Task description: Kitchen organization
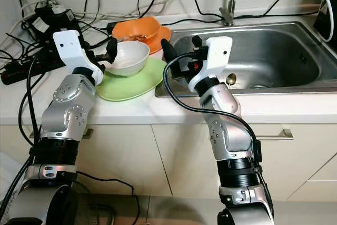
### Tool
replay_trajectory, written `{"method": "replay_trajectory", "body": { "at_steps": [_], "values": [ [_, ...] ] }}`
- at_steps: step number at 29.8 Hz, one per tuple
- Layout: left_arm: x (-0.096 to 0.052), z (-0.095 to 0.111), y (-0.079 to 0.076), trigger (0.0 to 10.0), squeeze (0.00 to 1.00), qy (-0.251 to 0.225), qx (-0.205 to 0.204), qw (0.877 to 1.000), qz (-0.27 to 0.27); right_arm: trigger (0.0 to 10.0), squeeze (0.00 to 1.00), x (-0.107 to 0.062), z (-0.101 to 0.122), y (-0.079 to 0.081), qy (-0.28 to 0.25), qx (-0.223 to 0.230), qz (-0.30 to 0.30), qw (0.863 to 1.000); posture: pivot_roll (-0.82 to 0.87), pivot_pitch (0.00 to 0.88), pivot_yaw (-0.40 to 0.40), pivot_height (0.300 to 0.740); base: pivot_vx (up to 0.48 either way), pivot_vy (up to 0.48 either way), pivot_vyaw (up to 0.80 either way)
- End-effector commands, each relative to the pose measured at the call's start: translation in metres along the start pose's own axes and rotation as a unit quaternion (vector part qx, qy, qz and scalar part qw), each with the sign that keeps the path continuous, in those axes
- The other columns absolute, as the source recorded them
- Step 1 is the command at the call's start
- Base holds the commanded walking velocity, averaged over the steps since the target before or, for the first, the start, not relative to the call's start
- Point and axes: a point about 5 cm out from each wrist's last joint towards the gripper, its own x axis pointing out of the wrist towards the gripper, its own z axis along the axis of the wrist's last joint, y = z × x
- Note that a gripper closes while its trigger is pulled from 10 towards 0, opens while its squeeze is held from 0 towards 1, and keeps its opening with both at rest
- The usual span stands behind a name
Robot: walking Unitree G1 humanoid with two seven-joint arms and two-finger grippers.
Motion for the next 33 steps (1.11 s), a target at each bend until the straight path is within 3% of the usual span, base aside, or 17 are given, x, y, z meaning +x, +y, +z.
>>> {"method": "replay_trajectory", "body": {
  "at_steps": [1,10,16,25,29,31,32,33],
  "values": [
    [-0.001,0.004,0.005,10.0,0.00,-0.005,0.007,1.000,0.011,10.0,0.43,-0.001,0.001,0.004,-0.002,-0.006,0.004,1.000,-0.09,0.000,0.161,0.740,0.000,0.000,0.00],
    [0.007,-0.004,0.023,10.0,0.00,0.047,0.001,0.996,0.074,10.0,0.38,-0.002,-0.001,0.005,0.007,-0.002,0.009,1.000,-0.09,0.000,0.166,0.740,0.000,0.000,0.00],
    [0.018,-0.009,0.043,10.0,0.00,0.101,-0.034,0.987,0.120,10.0,0.38,-0.004,-0.001,0.006,0.008,0.000,0.012,1.000,-0.10,0.000,0.178,0.740,0.000,0.000,0.00],
    [0.025,-0.012,0.046,10.0,0.00,0.142,-0.113,0.974,0.134,10.0,0.37,-0.005,-0.002,0.011,0.014,0.002,0.030,0.999,-0.10,0.000,0.188,0.740,0.000,0.000,0.00],
    [0.027,-0.017,0.044,10.0,0.00,0.164,-0.136,0.969,0.126,10.0,0.36,-0.011,-0.011,0.022,0.063,-0.005,0.111,0.992,-0.11,0.000,0.194,0.740,0.000,0.000,0.00],
    [0.029,-0.018,0.041,10.0,0.00,0.171,-0.146,0.967,0.117,10.0,0.28,-0.016,-0.018,0.025,0.096,-0.010,0.140,0.985,-0.11,0.000,0.194,0.740,0.000,0.000,0.00],
    [0.030,-0.018,0.040,10.0,0.00,0.174,-0.147,0.967,0.114,10.0,0.19,-0.018,-0.021,0.026,0.109,-0.016,0.151,0.982,-0.11,0.000,0.195,0.740,0.000,0.000,0.00],
    [0.031,-0.018,0.039,10.0,0.00,0.176,-0.148,0.967,0.113,10.0,0.19,-0.020,-0.023,0.026,0.116,-0.019,0.156,0.981,-0.11,0.000,0.195,0.740,0.000,0.000,0.00]
  ]
}}
